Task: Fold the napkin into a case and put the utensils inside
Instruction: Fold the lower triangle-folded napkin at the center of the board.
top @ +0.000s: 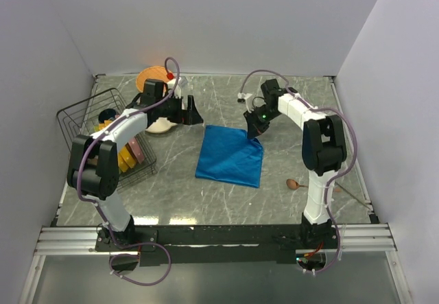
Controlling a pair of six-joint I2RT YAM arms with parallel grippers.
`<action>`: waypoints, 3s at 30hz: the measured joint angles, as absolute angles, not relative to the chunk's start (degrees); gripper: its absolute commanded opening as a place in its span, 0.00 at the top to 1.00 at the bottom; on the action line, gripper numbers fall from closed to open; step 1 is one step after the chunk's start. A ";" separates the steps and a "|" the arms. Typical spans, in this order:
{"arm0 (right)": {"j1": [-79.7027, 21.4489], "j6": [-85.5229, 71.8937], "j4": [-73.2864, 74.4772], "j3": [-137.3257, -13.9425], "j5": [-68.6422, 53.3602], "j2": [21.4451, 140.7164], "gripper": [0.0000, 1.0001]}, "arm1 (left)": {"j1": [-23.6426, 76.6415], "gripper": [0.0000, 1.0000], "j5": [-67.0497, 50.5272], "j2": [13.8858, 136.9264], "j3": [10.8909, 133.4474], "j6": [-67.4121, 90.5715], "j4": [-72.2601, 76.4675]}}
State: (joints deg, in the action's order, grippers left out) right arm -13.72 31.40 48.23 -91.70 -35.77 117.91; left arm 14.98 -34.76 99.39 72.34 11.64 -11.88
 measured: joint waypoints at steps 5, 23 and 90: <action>-15.88 36.93 48.21 -88.60 -34.92 113.06 1.00 | 14.35 0.01 -34.54 99.39 71.18 11.90 -11.84; -20.53 57.12 43.13 -67.96 -31.83 98.56 1.00 | 13.08 0.01 -33.08 96.92 67.64 11.77 -11.99; -24.99 96.66 45.12 -46.00 -29.76 81.97 1.00 | 29.87 0.56 -42.52 119.74 88.90 -46.87 -30.83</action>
